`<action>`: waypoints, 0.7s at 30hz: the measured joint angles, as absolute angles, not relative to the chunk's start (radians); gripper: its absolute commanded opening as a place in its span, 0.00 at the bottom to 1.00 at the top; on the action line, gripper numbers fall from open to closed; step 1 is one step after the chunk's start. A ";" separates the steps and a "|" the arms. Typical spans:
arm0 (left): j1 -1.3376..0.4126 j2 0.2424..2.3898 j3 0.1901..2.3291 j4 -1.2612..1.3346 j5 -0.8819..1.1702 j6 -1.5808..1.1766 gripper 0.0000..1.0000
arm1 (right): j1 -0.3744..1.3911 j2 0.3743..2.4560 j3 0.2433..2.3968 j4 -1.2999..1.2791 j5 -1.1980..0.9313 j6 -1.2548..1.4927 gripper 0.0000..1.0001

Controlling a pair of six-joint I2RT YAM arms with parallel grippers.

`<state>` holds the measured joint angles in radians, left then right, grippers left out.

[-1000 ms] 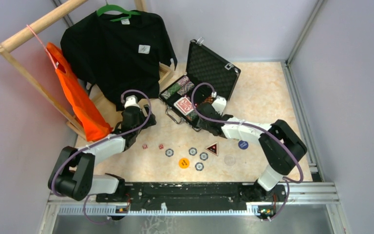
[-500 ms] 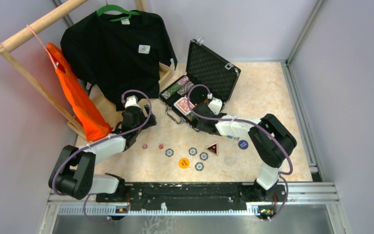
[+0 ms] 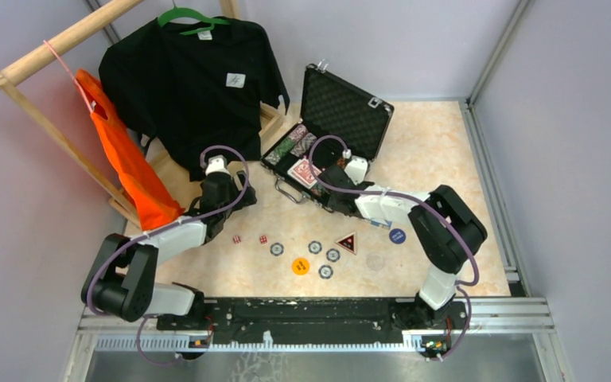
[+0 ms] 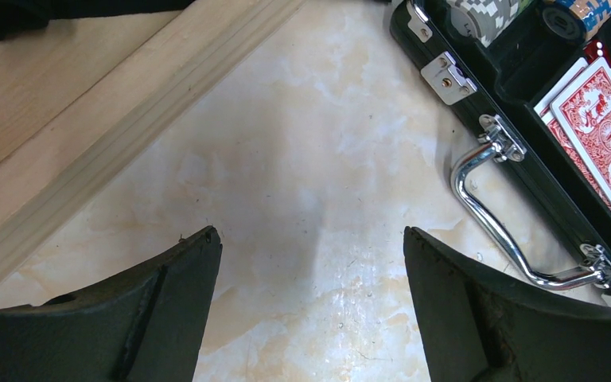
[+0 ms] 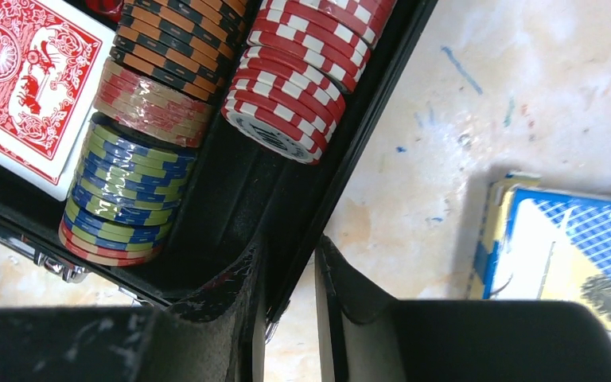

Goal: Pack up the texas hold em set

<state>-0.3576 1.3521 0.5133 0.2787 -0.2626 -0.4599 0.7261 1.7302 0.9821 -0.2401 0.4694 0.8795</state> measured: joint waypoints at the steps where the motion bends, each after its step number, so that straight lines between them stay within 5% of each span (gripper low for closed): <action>1: -0.358 1.352 0.513 0.278 -0.262 -0.460 0.90 | 0.720 1.729 0.982 -0.243 0.471 0.870 0.00; 21: -0.358 1.362 0.513 0.277 -0.230 -0.460 0.93 | 0.469 1.684 0.975 -0.280 0.442 0.685 0.00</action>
<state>-0.3576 1.3624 0.5133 0.2768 -0.2298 -0.4599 0.4694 1.6836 0.9749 -0.2802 0.4423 0.6853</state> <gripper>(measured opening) 0.926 0.169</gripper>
